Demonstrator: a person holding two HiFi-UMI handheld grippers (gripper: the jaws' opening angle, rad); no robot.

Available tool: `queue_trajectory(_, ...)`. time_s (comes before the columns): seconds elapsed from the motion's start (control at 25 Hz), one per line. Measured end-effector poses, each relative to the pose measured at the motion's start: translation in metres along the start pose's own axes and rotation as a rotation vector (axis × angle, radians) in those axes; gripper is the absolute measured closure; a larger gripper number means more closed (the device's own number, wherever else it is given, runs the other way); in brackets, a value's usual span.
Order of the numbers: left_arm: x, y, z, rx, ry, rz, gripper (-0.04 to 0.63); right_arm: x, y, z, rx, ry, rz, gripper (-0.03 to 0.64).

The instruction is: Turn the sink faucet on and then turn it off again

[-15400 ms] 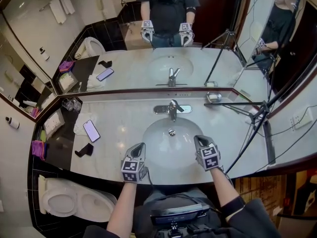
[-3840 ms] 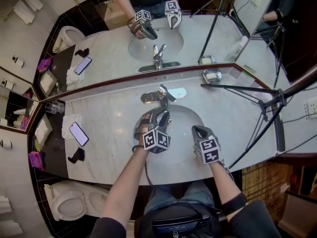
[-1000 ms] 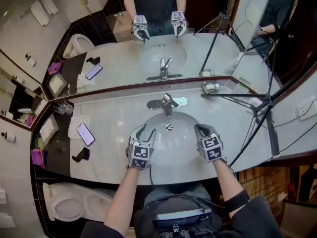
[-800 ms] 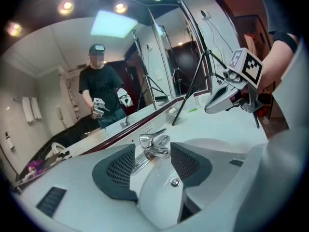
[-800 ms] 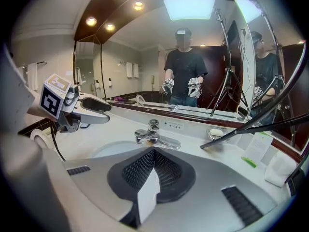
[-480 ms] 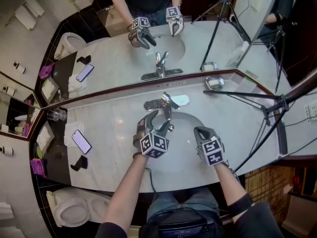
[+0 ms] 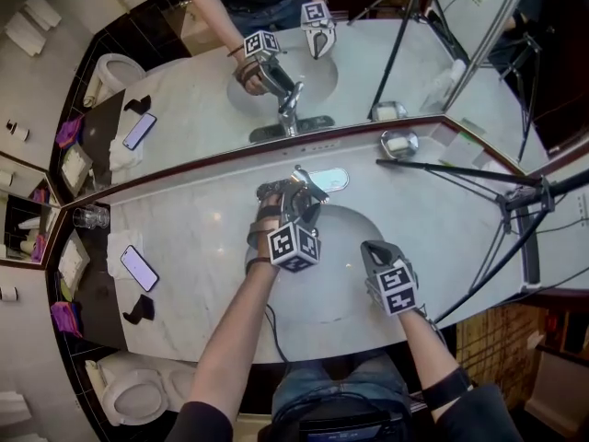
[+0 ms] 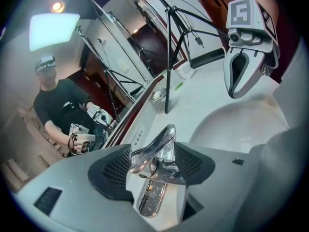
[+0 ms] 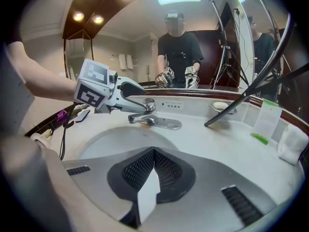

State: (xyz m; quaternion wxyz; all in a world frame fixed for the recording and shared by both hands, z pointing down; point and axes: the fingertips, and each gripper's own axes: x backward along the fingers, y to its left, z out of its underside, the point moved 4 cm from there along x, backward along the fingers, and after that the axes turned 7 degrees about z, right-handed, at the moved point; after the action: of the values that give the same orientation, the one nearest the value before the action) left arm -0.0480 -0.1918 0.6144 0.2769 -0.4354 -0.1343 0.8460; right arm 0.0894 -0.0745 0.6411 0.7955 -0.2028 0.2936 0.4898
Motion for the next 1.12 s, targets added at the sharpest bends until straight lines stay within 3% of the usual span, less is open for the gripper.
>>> queue_trajectory(0.56, -0.027, 0.005, -0.009, 0.034, -0.018, -0.002, 0.321, 0.004, -0.020, 0.016, -0.030, 0.025, 0.031, 0.595)
queue_trajectory(0.76, -0.024, 0.016, -0.011, 0.086, -0.043, -0.057, 0.321, 0.003, -0.021, 0.024, -0.027, 0.030, 0.029, 0.595)
queue_trajectory(1.12, -0.022, 0.023, -0.012, 0.134, -0.053, -0.067, 0.341, 0.005, -0.019, 0.018, -0.039, 0.027, 0.024, 0.594)
